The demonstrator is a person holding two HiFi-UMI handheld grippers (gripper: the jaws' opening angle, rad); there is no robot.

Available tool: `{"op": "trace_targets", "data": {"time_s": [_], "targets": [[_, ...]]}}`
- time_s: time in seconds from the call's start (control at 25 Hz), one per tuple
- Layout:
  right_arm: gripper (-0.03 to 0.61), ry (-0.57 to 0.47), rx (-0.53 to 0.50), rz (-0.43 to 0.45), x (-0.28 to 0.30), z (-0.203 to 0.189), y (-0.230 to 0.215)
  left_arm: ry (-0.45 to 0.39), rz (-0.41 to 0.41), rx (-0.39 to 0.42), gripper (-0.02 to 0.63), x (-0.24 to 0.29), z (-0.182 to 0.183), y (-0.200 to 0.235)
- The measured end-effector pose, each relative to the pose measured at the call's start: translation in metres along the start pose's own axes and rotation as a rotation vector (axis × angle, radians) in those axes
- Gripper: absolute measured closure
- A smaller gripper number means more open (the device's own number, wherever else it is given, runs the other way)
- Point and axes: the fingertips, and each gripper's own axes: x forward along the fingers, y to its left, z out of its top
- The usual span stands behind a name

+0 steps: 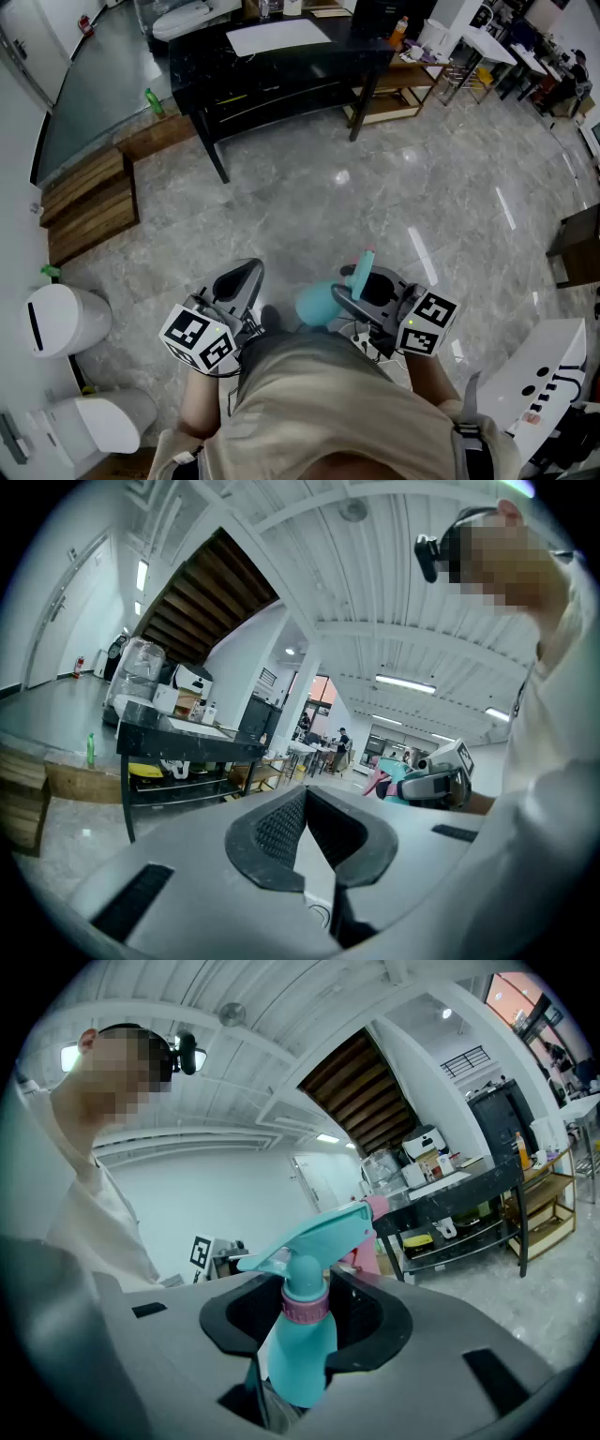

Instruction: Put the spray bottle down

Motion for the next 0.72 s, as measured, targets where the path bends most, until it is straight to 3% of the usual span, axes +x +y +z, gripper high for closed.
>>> {"op": "trace_targets", "data": {"time_s": [0.32,0.52,0.72], "targets": [[0.419,0.011,-0.012,0.007,0.032,0.006,0.003,0.033,-0.015,0.018,0.603,-0.003,0.004,0.026],[0.417,-0.048,0.071,0.029,0.044,0.02,0.004,0.027,-0.032,0.028,0.603,-0.006,0.011,0.036],[0.417,-0.083,0.073,0.043,0.06,0.028,0.009,0.014,-0.038,0.031,0.603,-0.015,0.014,0.053]]}}
